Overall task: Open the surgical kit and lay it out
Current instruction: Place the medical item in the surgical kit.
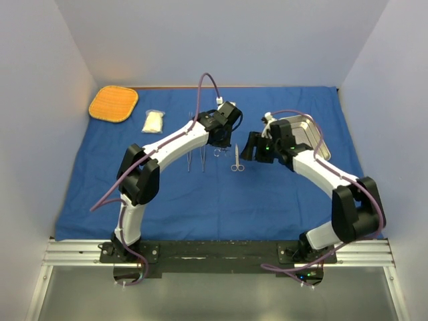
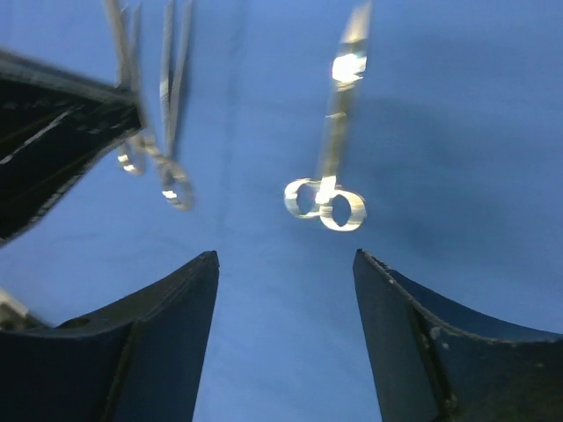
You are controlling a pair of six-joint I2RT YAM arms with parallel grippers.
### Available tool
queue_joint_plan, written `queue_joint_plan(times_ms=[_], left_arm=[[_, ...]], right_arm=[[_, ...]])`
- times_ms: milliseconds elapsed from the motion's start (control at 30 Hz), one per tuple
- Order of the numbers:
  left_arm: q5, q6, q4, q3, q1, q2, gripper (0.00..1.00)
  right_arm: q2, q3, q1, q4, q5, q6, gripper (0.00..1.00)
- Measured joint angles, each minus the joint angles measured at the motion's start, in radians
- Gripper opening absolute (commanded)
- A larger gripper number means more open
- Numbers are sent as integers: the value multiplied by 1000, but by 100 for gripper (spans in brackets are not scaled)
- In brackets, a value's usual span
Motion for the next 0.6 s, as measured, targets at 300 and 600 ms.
queue_joint_plan(times_ms=[300, 600], left_arm=[[-11, -62, 2, 0, 0, 0, 0], [-23, -69, 2, 0, 0, 0, 0]], right_arm=[[57, 5, 65, 126, -51, 108, 53], [121, 35, 77, 199, -51, 140, 38]])
